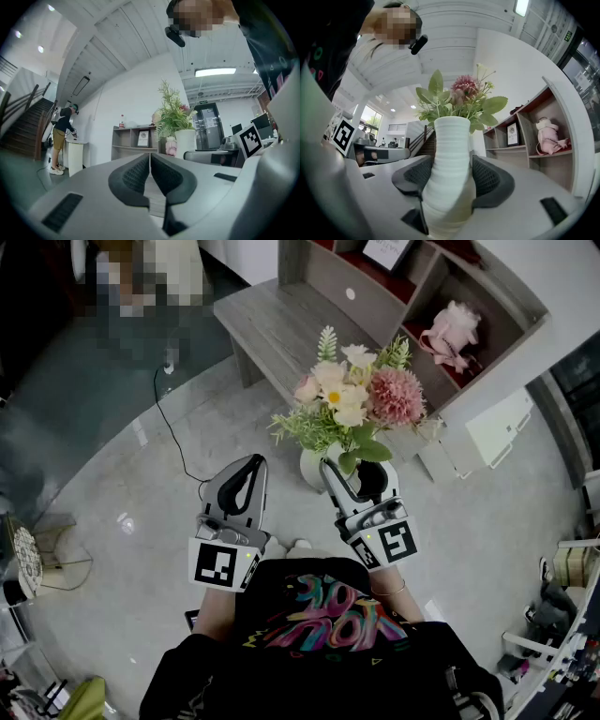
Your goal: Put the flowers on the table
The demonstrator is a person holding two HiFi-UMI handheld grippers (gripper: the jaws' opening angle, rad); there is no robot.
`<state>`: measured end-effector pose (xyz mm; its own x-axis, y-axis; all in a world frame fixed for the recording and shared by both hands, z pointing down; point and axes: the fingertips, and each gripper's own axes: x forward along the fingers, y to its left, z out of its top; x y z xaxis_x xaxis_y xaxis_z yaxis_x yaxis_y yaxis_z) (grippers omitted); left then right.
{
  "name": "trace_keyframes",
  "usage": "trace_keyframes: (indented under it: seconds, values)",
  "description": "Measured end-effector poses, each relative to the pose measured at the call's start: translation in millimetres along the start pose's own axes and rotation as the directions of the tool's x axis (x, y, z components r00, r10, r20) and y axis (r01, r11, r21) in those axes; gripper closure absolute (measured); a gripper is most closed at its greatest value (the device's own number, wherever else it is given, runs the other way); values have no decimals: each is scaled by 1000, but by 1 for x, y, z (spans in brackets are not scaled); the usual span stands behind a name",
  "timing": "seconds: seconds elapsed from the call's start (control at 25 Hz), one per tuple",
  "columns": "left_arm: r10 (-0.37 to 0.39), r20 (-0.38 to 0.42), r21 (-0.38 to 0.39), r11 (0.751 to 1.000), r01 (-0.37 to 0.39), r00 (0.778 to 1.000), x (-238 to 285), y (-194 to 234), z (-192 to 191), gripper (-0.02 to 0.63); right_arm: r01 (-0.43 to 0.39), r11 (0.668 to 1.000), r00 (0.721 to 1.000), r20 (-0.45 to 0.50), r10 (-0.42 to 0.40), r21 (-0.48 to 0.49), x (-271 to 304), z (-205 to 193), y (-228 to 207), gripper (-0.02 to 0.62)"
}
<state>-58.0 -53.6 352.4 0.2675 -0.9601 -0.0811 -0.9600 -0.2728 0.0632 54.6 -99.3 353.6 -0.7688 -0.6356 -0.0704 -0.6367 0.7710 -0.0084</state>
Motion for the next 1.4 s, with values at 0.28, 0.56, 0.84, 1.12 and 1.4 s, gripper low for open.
trace_keyframes:
  seconds: [0.28,0.56,0.84,1.12,1.4]
  values:
    - [2,-1,2,1000,-2,1000,1,-2,-3,574,-6,1000,1000,4,6,-2,-1,-1,-1,307]
    - [34,-7,15,999,-34,999,-1,-4,-6,574,-36,999,999,16,36,7,-1,-3,-3,307]
    - [80,-30,15,997,-79,996,-5,-8,-10,574,-70,997,998,-4,70,23,0,-11,-8,307]
    - [99,-30,10,995,-99,995,-18,-47,-20,574,-75,997,997,-24,76,20,-40,-19,-18,307]
    - [117,-3,1,993,-117,993,-63,-116,-7,574,-72,997,997,-28,71,-4,-119,-2,-11,307]
